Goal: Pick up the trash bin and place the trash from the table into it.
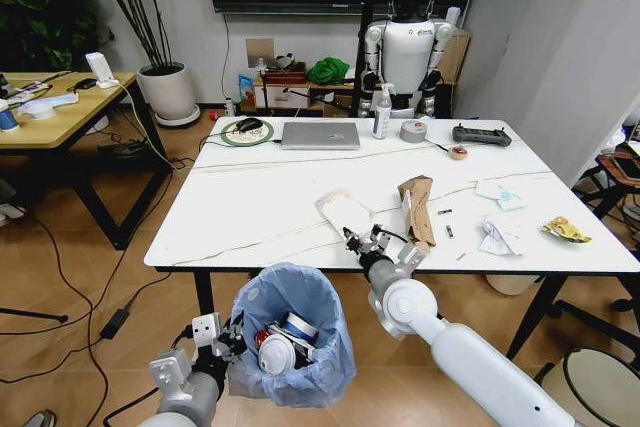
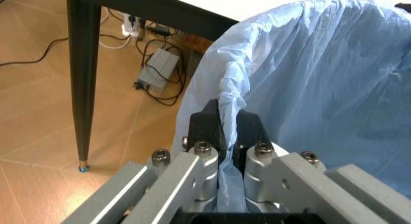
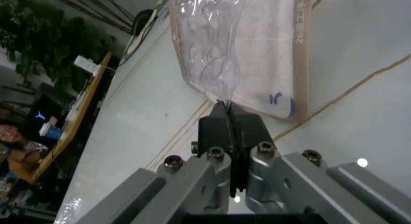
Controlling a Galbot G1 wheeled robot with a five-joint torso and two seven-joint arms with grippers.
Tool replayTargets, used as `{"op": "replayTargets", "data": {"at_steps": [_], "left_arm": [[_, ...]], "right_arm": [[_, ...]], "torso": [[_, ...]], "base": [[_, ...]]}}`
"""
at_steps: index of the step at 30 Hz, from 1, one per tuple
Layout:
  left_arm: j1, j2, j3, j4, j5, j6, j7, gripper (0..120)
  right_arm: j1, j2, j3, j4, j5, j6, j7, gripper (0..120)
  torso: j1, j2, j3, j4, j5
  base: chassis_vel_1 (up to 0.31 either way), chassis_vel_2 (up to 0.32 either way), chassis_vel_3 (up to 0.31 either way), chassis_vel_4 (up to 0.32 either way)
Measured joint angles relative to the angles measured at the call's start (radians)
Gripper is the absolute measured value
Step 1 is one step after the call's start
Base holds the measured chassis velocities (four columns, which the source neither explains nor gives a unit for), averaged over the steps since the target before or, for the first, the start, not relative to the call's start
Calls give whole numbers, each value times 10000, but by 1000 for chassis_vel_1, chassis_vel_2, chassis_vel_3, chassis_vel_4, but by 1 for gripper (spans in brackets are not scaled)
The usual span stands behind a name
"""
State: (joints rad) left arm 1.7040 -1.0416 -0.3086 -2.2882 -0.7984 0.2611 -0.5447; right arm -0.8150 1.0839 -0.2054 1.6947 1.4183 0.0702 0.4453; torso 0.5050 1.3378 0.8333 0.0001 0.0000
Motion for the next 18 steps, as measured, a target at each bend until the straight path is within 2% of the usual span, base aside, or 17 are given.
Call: {"op": "replayTargets", "data": {"at_steps": [18], "left_arm": [[-142,-45,93,131,2,-3,7,0]], "right_arm": [[92,-394,30,349,-92,159,-359,0]], "torso": [[0,0,0,0,0]], "base": [[0,0,0,0]]}}
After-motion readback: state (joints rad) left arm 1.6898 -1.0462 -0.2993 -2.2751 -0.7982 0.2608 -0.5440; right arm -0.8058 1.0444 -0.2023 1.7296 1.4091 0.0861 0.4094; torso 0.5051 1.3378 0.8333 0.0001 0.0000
